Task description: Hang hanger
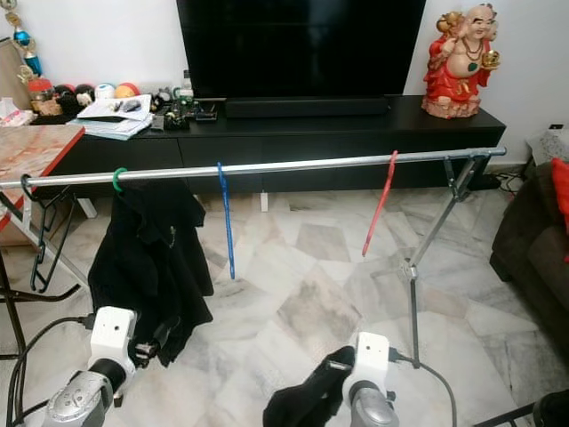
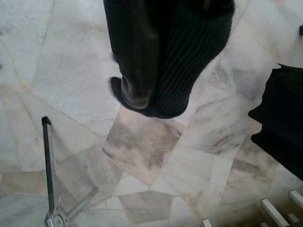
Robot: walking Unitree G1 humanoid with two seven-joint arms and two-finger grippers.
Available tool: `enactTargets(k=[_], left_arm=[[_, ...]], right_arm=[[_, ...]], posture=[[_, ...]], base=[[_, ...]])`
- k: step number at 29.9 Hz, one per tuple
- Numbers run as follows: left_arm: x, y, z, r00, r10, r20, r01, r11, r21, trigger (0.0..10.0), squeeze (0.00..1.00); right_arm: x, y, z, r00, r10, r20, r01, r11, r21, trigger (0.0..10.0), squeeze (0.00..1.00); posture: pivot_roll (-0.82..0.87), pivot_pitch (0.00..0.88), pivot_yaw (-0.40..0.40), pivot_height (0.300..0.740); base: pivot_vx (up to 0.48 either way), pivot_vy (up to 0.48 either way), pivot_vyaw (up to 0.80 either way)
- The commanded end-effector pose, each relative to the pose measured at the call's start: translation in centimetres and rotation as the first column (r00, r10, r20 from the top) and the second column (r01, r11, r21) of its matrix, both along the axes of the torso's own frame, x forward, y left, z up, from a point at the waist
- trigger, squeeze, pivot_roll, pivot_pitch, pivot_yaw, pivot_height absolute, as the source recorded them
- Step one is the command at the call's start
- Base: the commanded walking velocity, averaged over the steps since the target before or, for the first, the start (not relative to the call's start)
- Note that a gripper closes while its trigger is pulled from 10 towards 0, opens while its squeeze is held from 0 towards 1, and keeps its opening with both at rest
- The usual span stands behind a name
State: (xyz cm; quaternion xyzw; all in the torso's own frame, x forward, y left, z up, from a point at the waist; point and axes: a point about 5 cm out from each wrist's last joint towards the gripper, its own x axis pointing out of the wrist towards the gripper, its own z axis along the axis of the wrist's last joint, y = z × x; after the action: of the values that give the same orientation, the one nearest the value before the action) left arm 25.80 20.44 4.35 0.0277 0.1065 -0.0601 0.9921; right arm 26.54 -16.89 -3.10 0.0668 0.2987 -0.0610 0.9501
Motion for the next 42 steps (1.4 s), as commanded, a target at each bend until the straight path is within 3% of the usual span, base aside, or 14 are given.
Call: enactTargets(k=[1,33,42], left_arm=[[0.4,-0.1,0.8,1.0,-0.001,0.026,0.001,1.0,-0.004,10.0,0.0],[1.2,-0.1,2.4,0.997,0.005,0.072,-0.004,1.0,-0.024,10.0,0.0],[2.6,-0.7,4.1,0.995,-0.034,0.092,0.04,0.997,-0.069,10.0,0.0]], right_arm=[[0.2,0.0,0.2,1.0,-0.008,0.012,0.008,1.0,0.007,10.0,0.0],[-0.2,2.0,-0.3,0.993,0.115,-0.012,-0.114,0.993,0.037,10.0,0.0],[-0.4,2.2,-0.5,0.992,0.126,-0.024,-0.125,0.992,0.037,10.0,0.0]], posture=[[0.18,0.0,0.014,0.74],[0.18,0.005,0.022,0.74],[0.19,0.021,0.028,0.74]], base=[[0.285,0.0,-0.54],[0.294,0.0,-0.02],[0.0,0.0,0.0]])
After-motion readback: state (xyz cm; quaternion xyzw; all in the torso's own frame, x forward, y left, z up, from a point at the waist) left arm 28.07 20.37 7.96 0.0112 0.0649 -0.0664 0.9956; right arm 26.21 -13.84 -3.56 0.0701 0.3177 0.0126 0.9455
